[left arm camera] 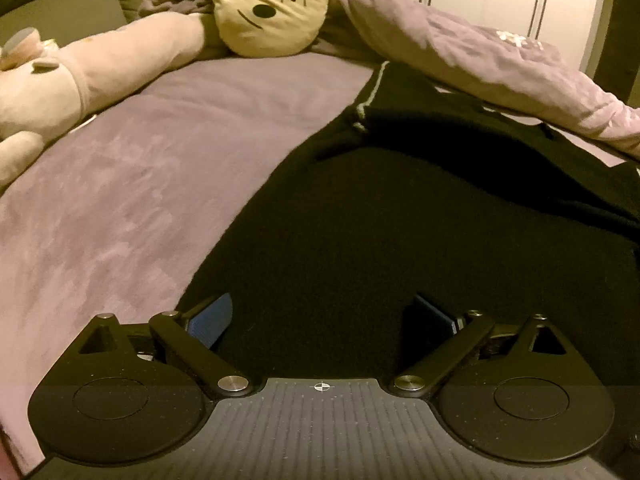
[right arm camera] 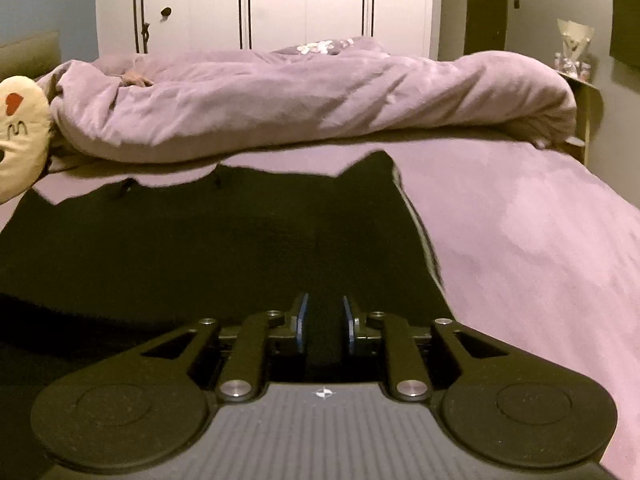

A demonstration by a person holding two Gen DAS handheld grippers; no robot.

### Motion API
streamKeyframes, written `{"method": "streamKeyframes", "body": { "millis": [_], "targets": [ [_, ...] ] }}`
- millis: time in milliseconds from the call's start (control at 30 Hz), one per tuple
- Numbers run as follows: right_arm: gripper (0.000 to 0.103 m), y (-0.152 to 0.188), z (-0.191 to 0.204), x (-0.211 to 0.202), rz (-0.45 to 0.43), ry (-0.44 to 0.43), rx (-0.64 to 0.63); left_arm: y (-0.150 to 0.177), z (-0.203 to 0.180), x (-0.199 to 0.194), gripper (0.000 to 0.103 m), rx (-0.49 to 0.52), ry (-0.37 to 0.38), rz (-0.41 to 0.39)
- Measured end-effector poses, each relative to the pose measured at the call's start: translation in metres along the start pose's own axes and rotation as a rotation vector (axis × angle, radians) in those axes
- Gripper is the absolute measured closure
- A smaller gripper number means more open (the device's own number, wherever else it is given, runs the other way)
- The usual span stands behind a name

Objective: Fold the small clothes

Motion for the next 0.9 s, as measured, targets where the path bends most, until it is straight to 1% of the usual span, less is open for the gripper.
{"method": "streamKeyframes", "body": {
  "millis": [33,133,200,300,433,567,600,667,733,800,900],
  "targets": [
    [0.084,0.007,-0.005,-0.007,0.016,0.000,0.006,0.002,0.000,-0.001,0.002,0.010,0.003,-0.005],
    [0.083,0.037,-0.024,-0.038,0.083,0.007,0.089,0.011,-0.002,-0.002,0.002,0.071,-0.002,-0.011],
    [0.083,0.059,-0.033,-0.071,0.047,-0.005,0.153,0.015,-0.005,-0.009,0.002,0.086,-0.004,-0.015],
    [0.082,0.086,-0.036,-0.120,0.017,-0.004,0.174,0.019,-0.006,-0.018,0.002,0.052,0.005,0.001],
    [0.082,0.109,-0.038,-0.165,0.021,-0.004,0.191,0.023,-0.005,-0.032,0.002,-0.028,0.011,0.036],
    [0.082,0.121,-0.042,-0.191,0.032,-0.011,0.179,0.036,-0.012,-0.048,0.002,-0.106,0.042,0.077],
    [0.082,0.123,-0.043,-0.195,0.037,-0.013,0.181,0.040,-0.015,-0.051,0.002,-0.107,0.043,0.080],
    [0.081,0.127,-0.045,-0.199,0.050,-0.020,0.195,0.050,-0.023,-0.056,0.002,-0.069,0.038,0.087],
    [0.081,0.132,-0.047,-0.205,0.060,-0.026,0.204,0.062,-0.032,-0.059,0.001,0.009,0.032,0.096],
    [0.081,0.135,-0.046,-0.209,0.069,-0.024,0.186,0.069,-0.037,-0.064,0.001,0.063,0.022,0.081],
    [0.080,0.137,-0.042,-0.215,0.081,-0.007,0.160,0.074,-0.038,-0.070,0.000,0.052,0.016,0.079]
  ]
}}
Point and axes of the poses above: each gripper's, at about its wrist camera, not at the fingertips, and x roughly the way its jaws point, z to its left, y to its underside, the point moved 7 cm from there along x, roughly the way its jaws point, and after that the axes turned 11 degrees about -z, right-handed, at the moved point
